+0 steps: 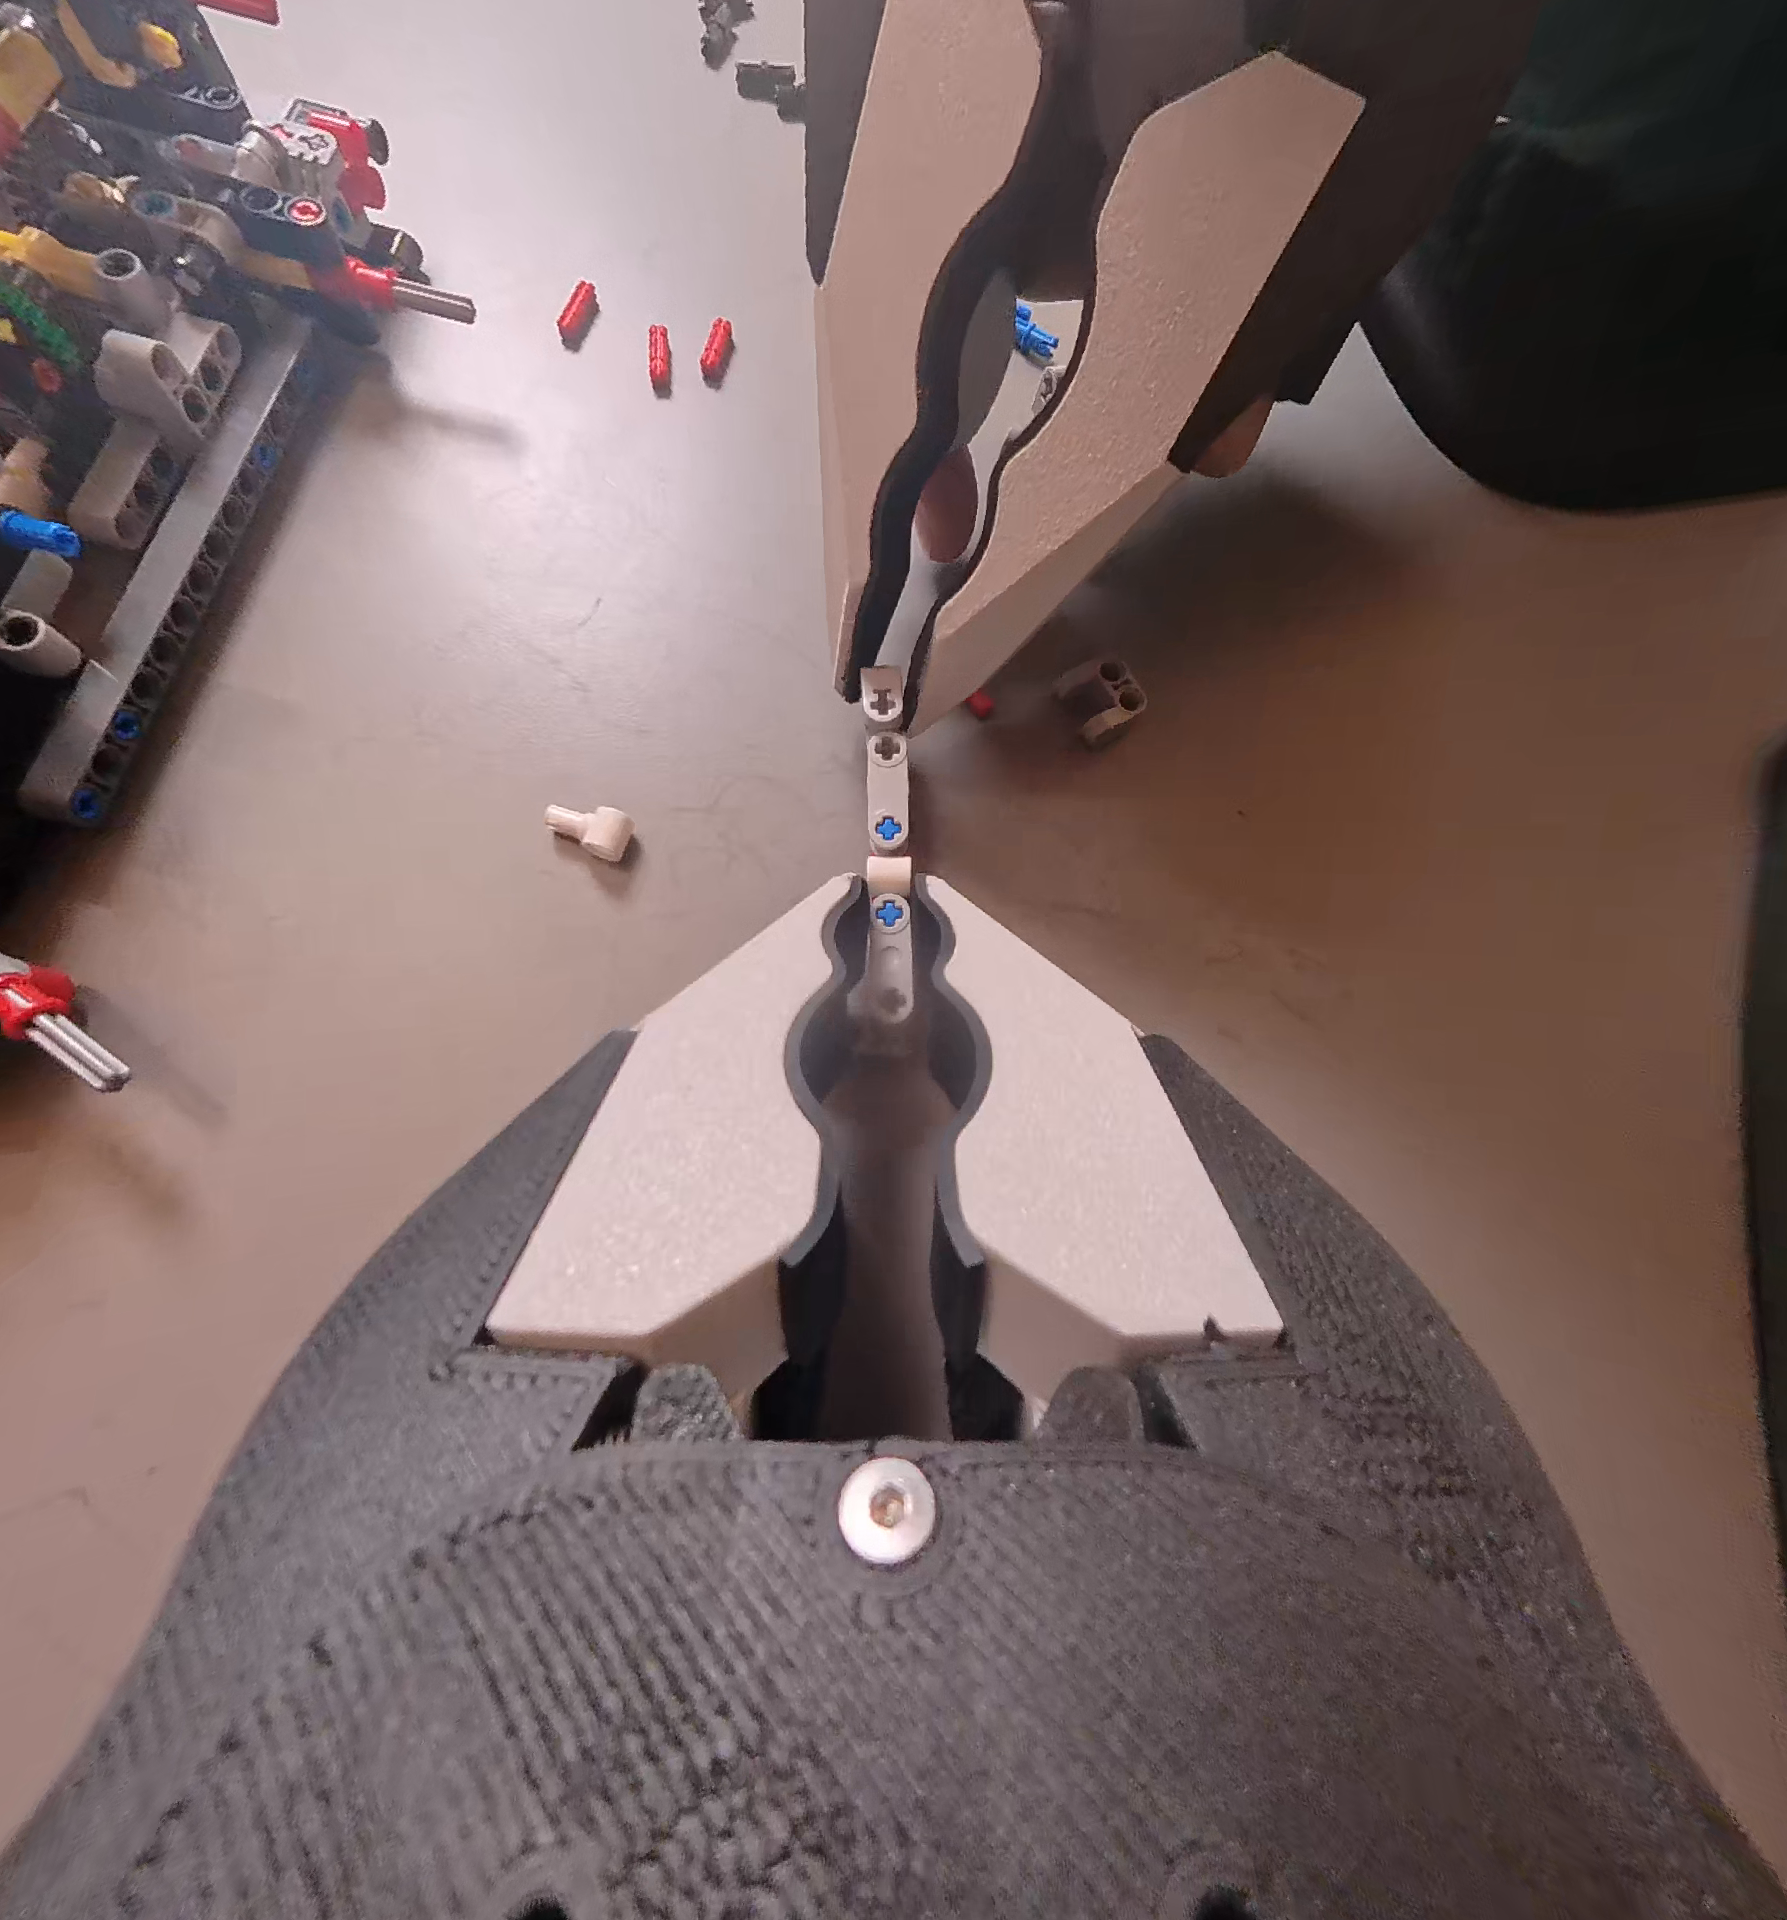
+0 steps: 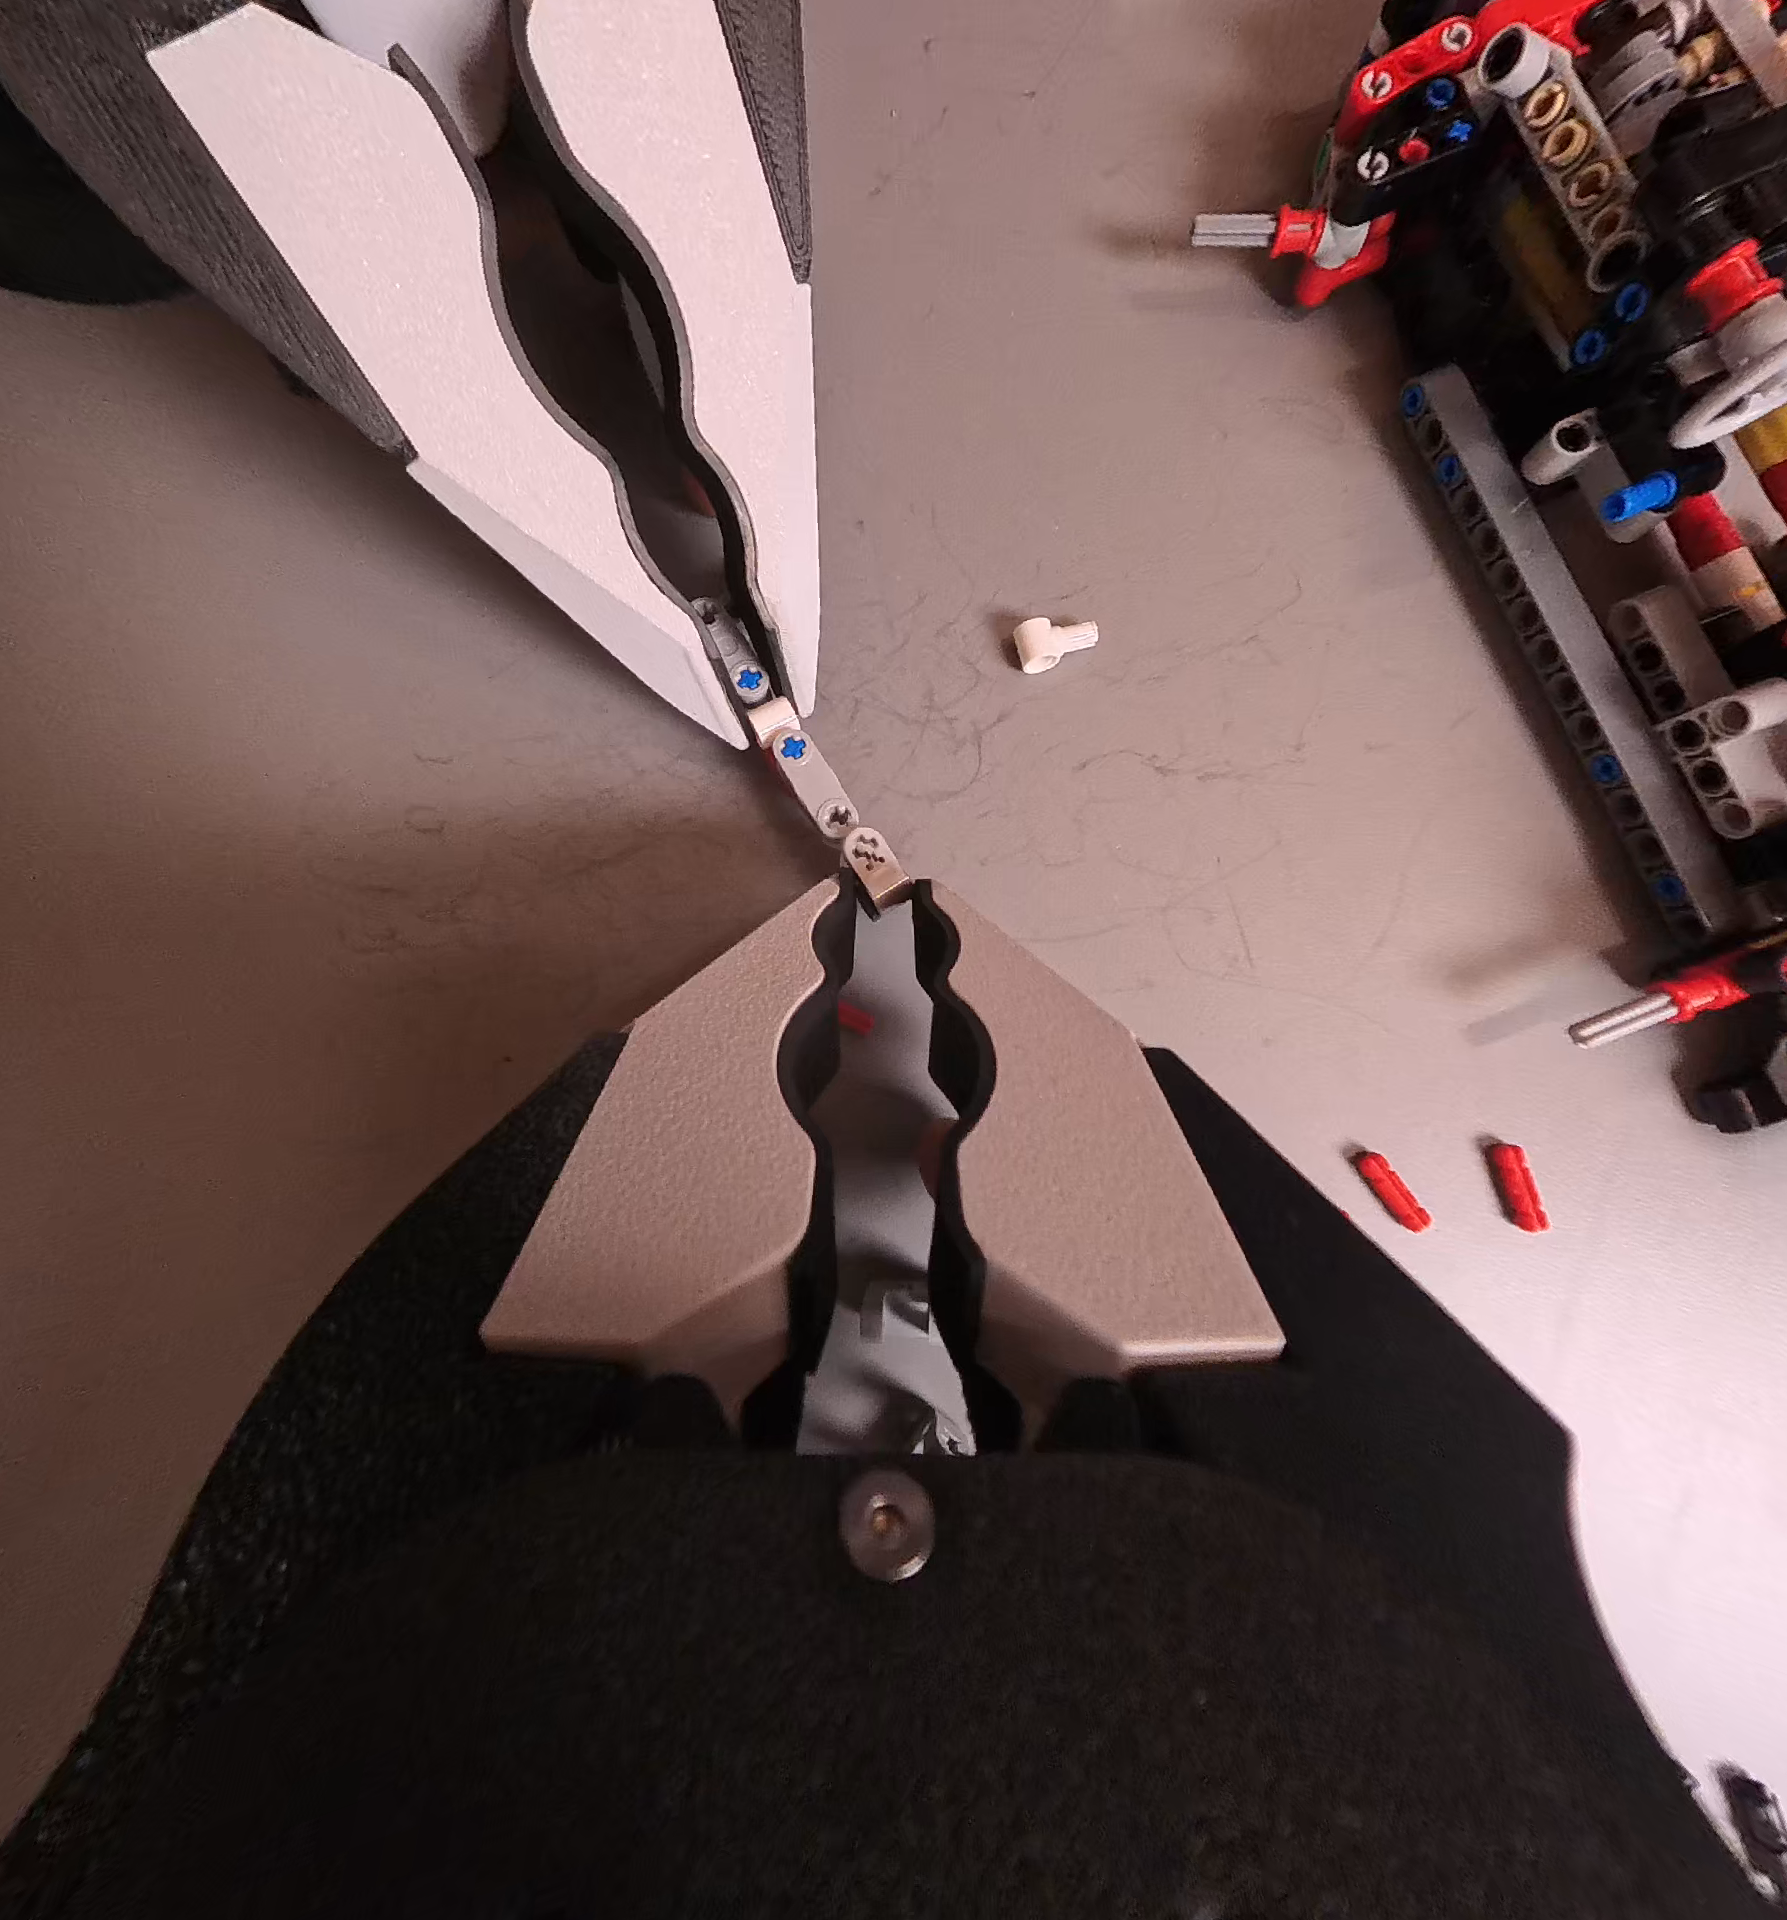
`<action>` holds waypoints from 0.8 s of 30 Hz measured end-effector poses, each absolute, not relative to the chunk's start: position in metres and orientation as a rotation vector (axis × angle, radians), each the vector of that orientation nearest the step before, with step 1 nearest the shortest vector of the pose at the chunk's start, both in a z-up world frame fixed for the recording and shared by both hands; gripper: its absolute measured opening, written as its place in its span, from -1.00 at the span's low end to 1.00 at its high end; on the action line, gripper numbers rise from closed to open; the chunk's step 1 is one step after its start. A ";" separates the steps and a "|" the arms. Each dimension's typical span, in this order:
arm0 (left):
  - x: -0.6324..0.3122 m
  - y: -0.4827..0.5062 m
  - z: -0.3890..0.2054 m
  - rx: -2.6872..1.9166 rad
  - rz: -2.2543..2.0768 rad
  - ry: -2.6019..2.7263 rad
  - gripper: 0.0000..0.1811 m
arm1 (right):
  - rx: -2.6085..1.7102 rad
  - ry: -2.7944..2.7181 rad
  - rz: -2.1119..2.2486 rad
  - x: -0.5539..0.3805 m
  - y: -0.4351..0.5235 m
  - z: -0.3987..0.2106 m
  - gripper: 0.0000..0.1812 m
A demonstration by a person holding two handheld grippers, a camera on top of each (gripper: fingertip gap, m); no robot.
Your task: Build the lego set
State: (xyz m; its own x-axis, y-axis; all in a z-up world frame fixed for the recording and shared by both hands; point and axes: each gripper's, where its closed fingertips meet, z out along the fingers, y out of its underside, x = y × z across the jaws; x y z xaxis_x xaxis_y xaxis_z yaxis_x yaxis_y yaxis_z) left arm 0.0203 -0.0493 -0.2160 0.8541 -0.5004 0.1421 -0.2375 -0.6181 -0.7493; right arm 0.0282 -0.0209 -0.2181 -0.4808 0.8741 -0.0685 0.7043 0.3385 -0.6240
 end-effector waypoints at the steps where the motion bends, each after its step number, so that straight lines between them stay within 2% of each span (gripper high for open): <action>1: 0.020 -0.049 -0.216 -2.252 -0.432 0.534 -0.94 | -1.415 -2.329 0.863 0.028 -0.021 -0.219 -0.90; 12: 0.021 -0.046 -0.218 -2.242 -0.315 0.569 -0.94 | -1.445 -2.314 0.808 0.028 -0.017 -0.221 -0.90; 19: 0.026 -0.043 -0.217 -2.209 -0.273 0.608 -0.83 | -1.441 -2.317 0.807 0.029 -0.020 -0.220 -0.90; 24: 0.028 -0.037 -0.221 -2.203 -0.214 0.635 -0.93 | -1.441 -2.324 0.806 0.029 -0.021 -0.221 -0.90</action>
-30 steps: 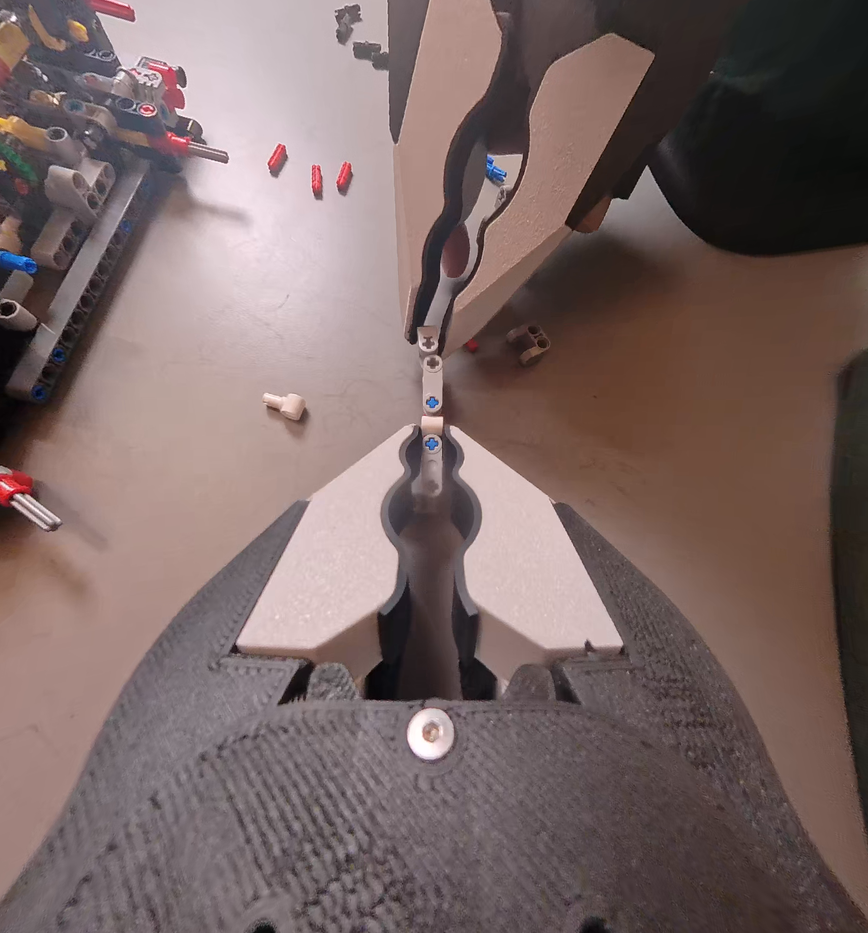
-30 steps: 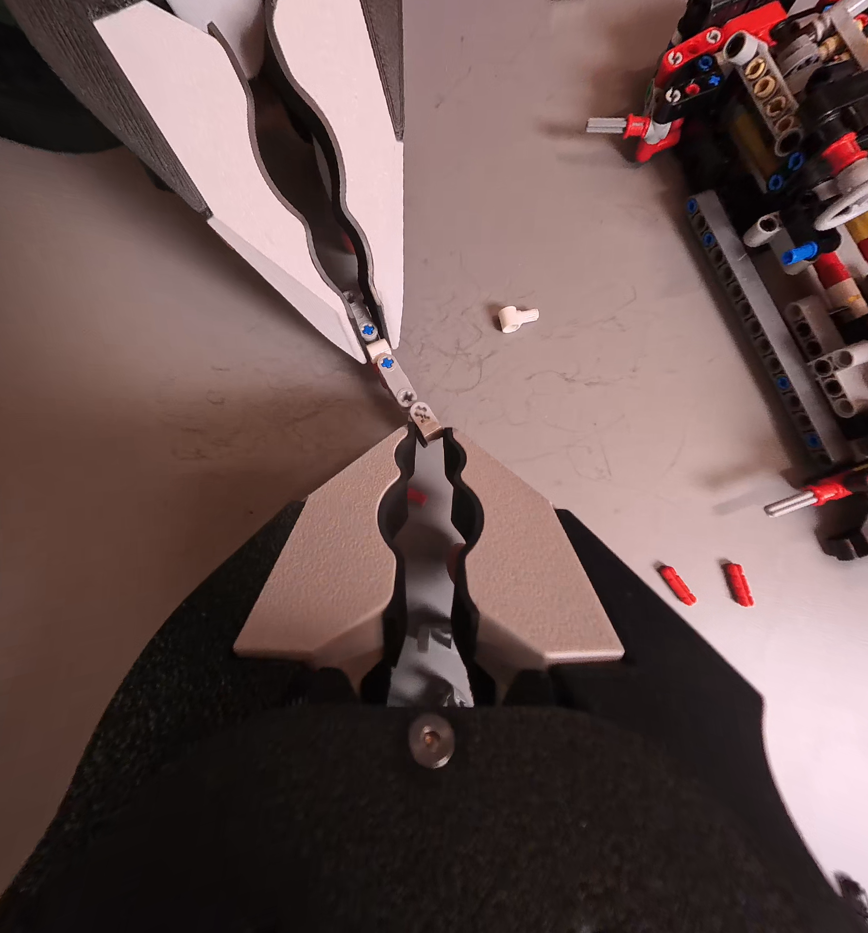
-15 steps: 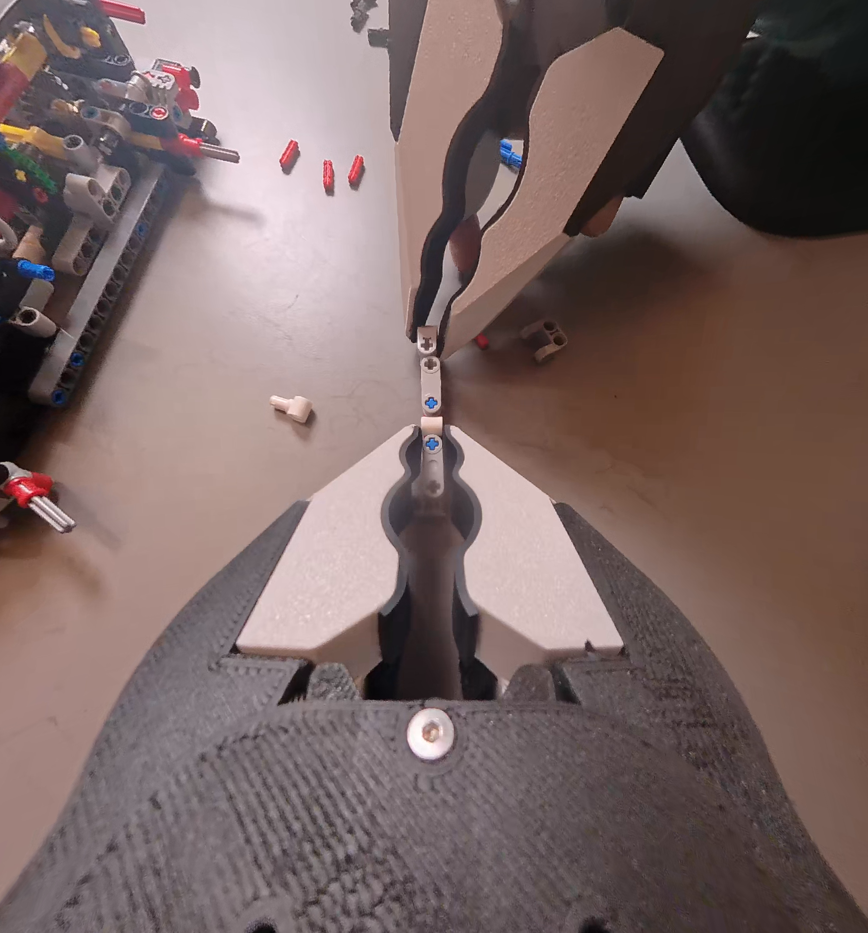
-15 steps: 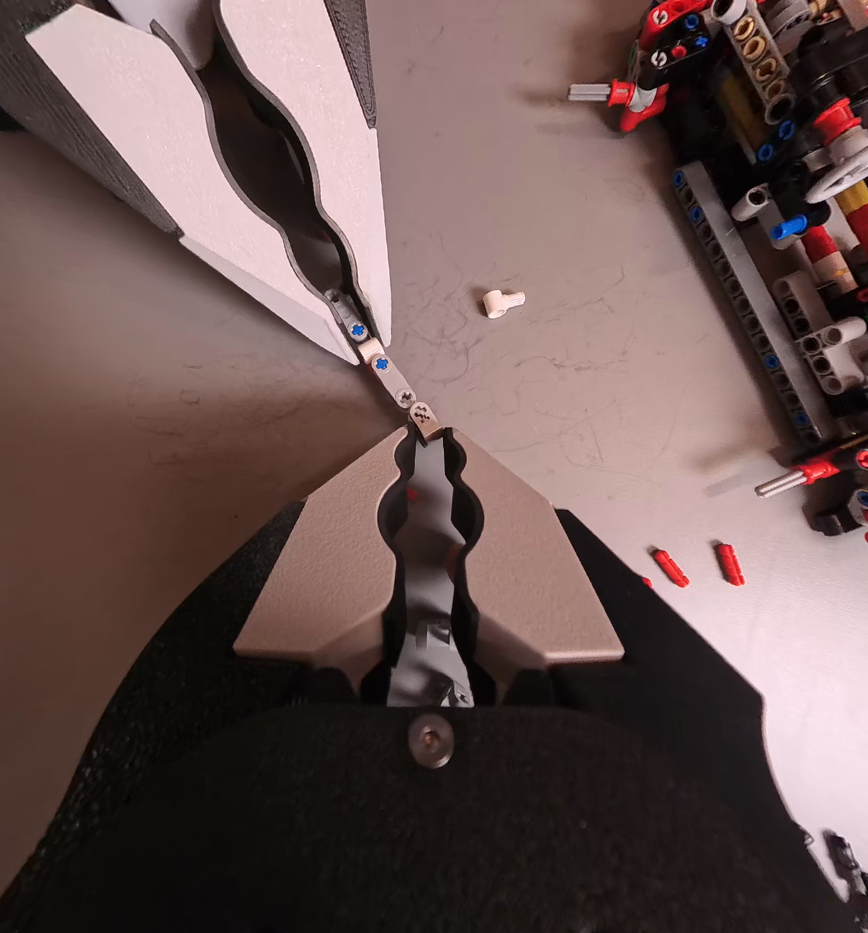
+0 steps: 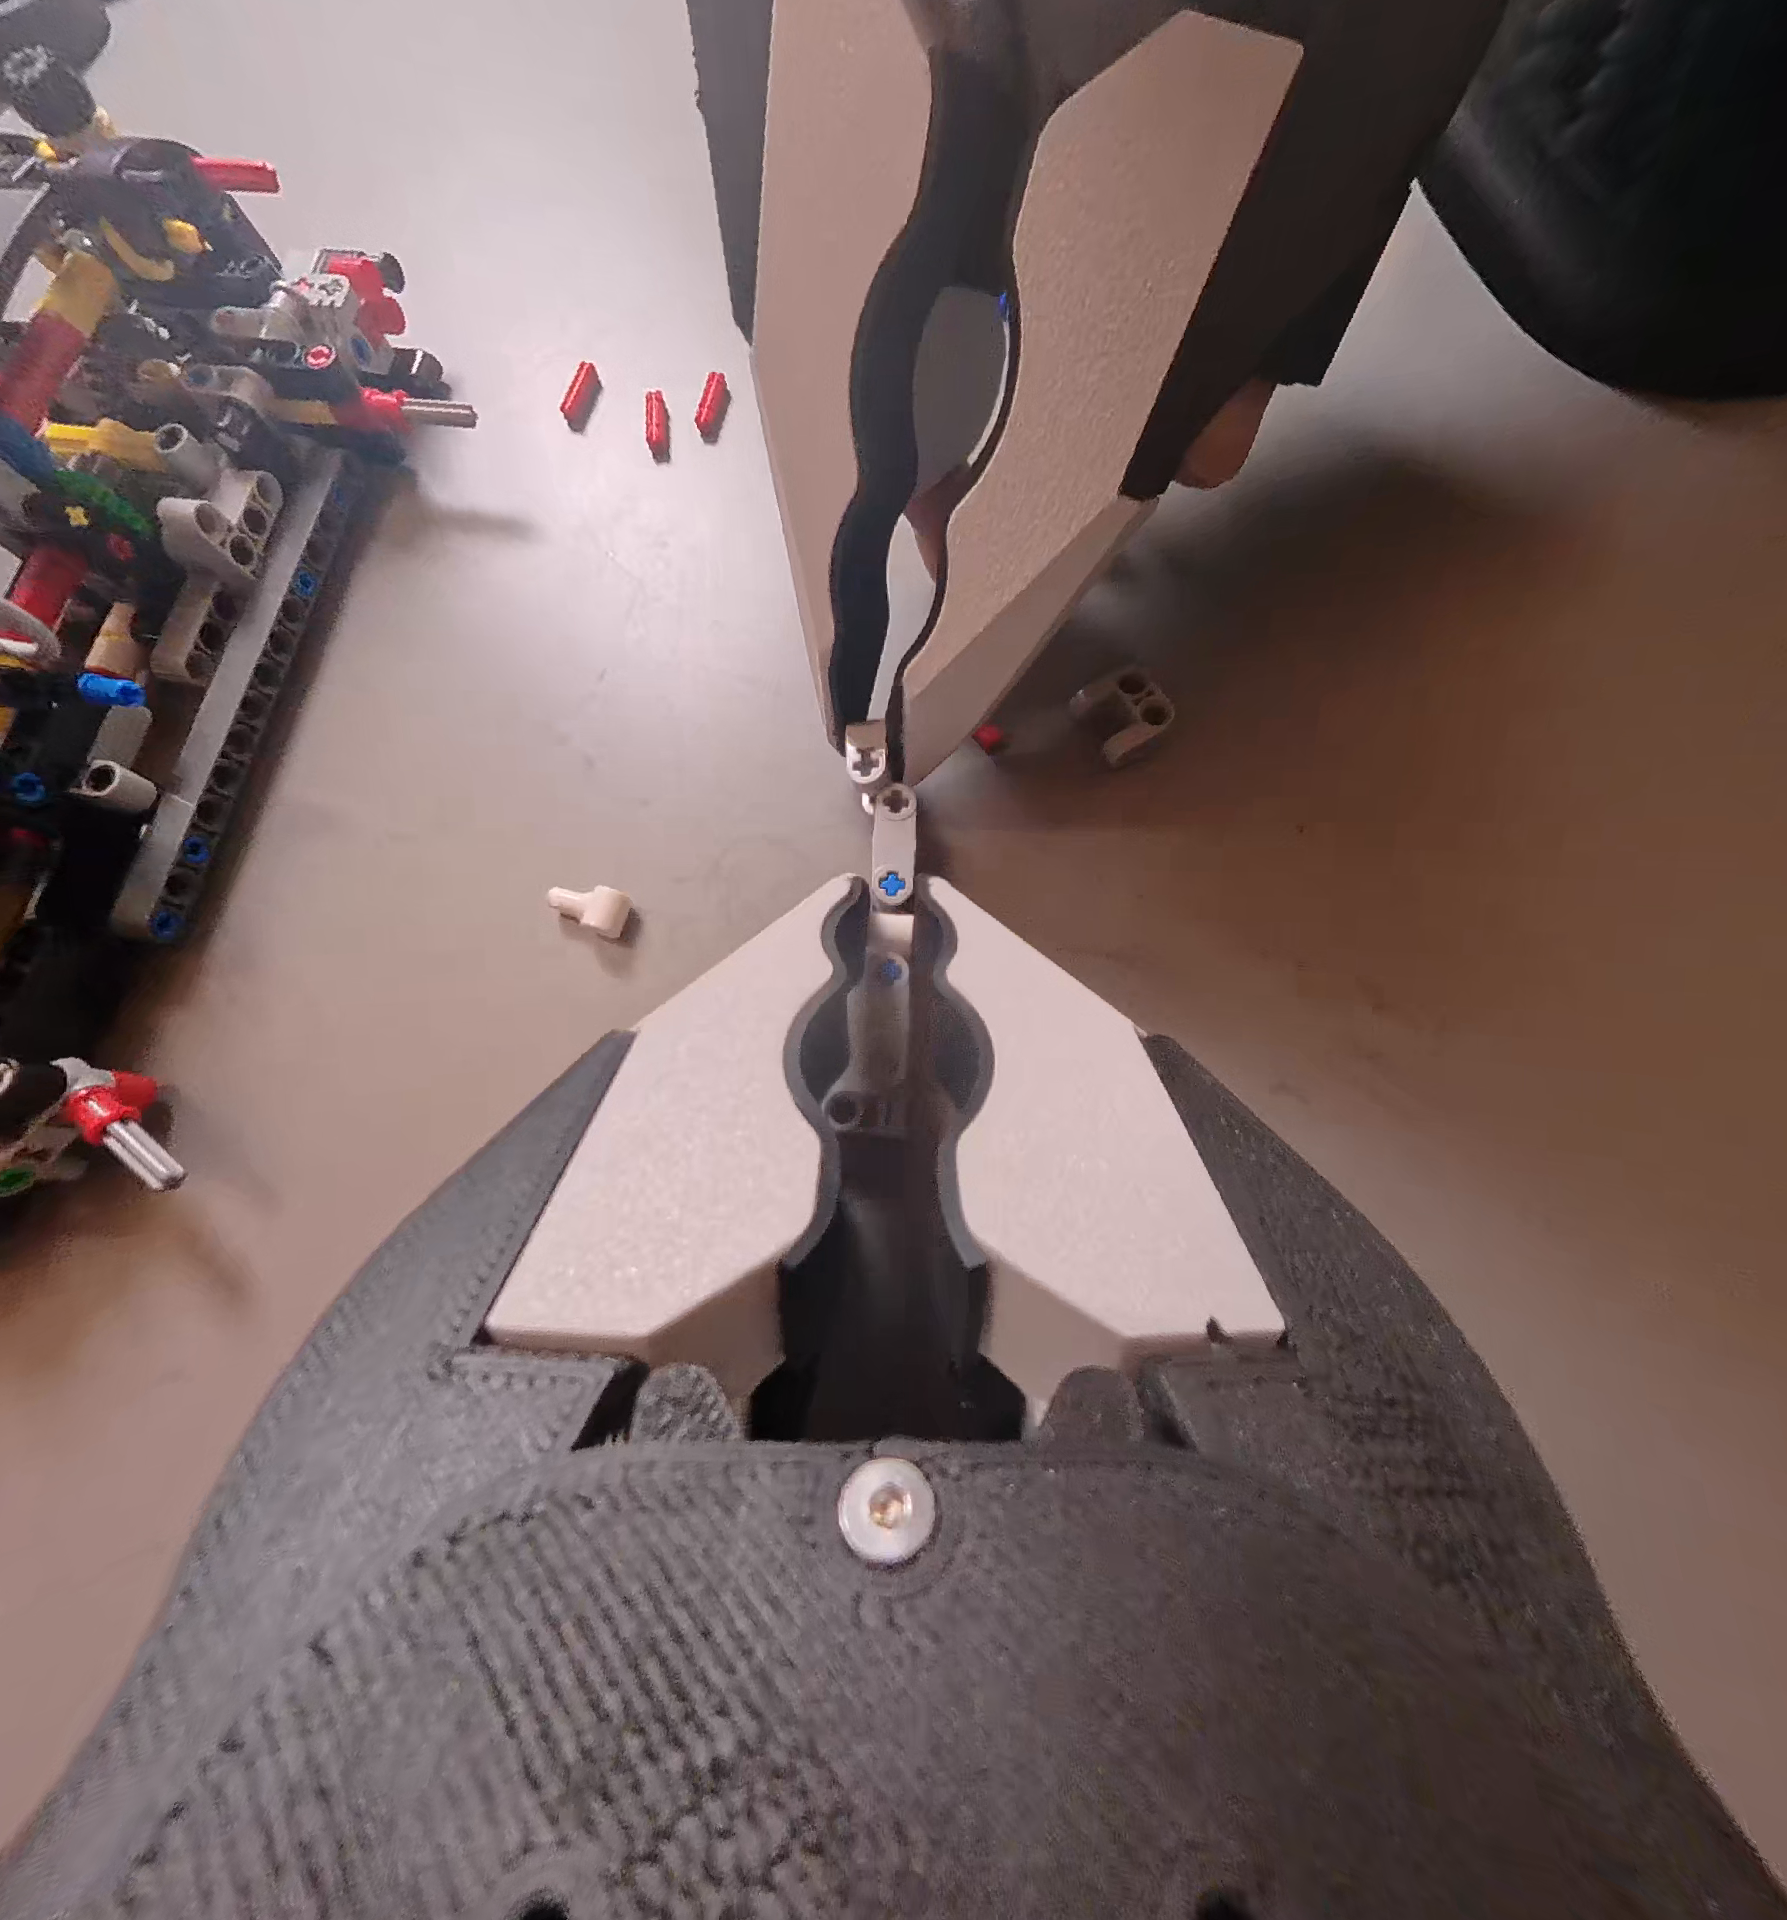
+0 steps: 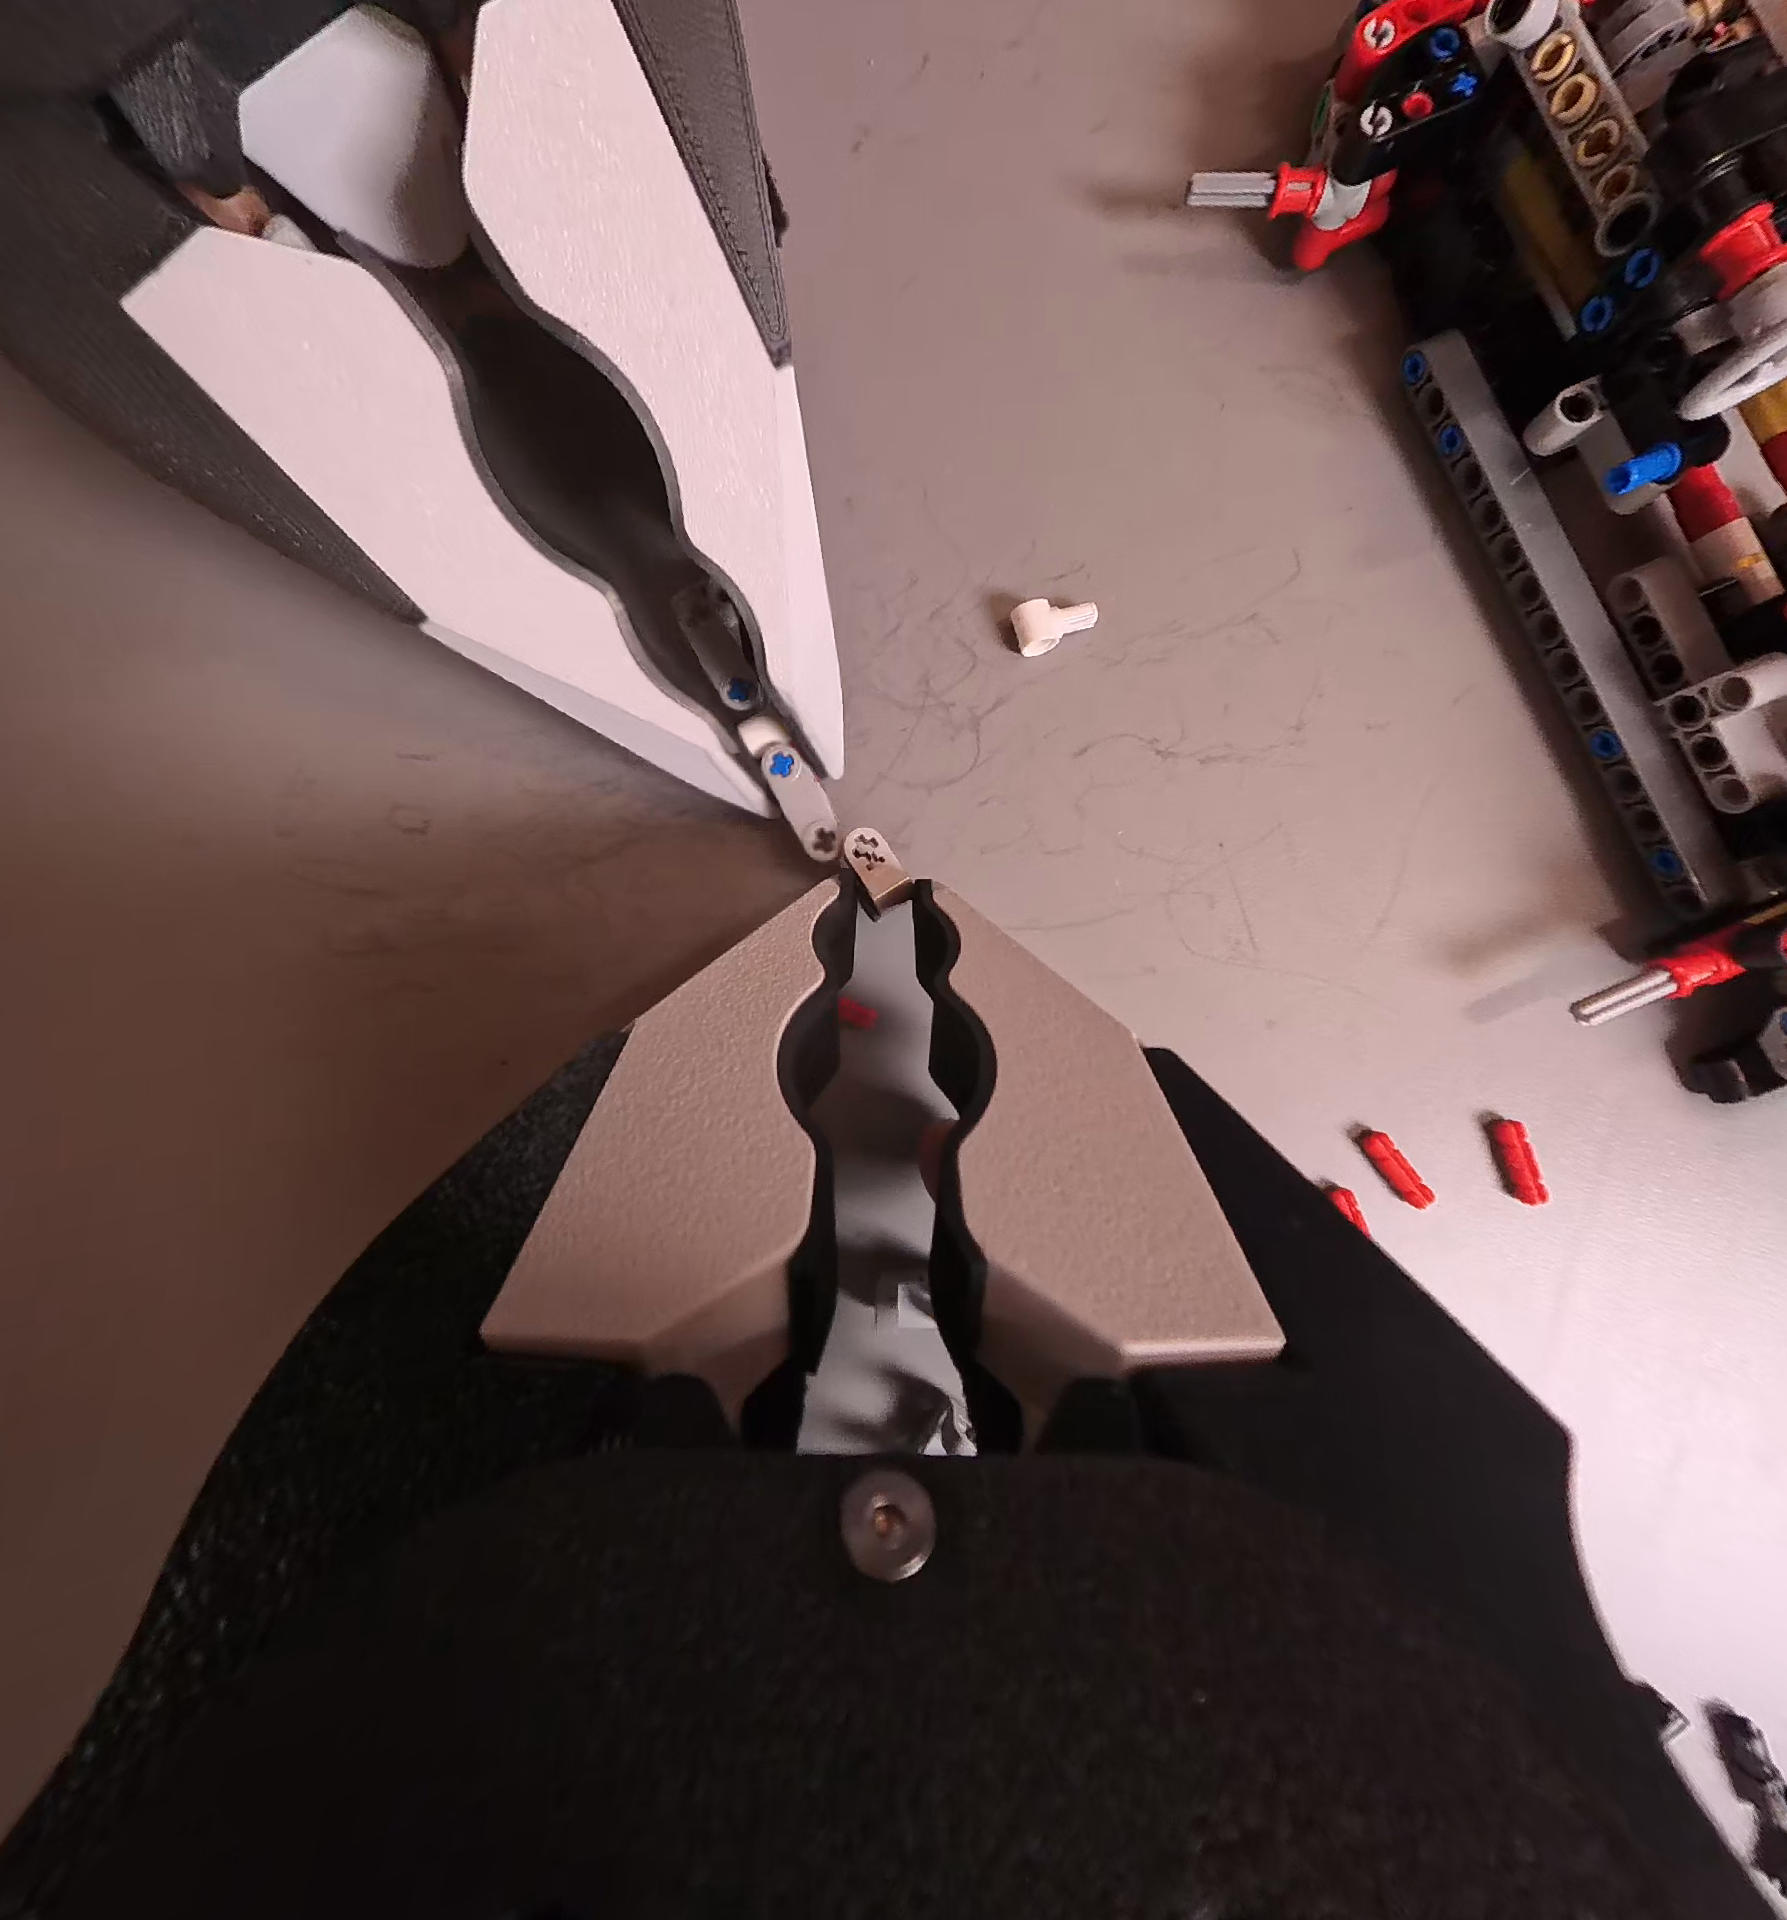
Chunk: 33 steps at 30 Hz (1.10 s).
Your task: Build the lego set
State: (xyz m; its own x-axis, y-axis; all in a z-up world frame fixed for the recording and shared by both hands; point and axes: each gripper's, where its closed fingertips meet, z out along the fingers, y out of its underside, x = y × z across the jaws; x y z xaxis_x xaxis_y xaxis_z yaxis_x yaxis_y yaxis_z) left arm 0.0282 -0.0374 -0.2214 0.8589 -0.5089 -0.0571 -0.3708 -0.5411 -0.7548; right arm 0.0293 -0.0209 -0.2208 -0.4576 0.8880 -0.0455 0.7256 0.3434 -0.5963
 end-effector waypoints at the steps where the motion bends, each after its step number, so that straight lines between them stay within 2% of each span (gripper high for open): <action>1: 0.028 -0.036 -0.221 -2.200 -0.205 0.636 -0.94 | -1.440 -2.322 0.797 0.029 -0.020 -0.221 -0.90; 13: 0.026 -0.034 -0.222 -2.213 -0.211 0.592 -0.94 | -1.429 -2.306 0.837 0.028 -0.019 -0.218 -0.93; 28: 0.029 -0.043 -0.222 -2.197 -0.290 0.729 -0.94 | -1.085 -2.436 0.819 0.034 -0.023 -0.223 -0.93; 33: 0.030 -0.048 -0.212 -2.192 -0.470 0.683 -0.94 | -1.060 -2.471 0.926 0.039 -0.030 -0.218 -0.94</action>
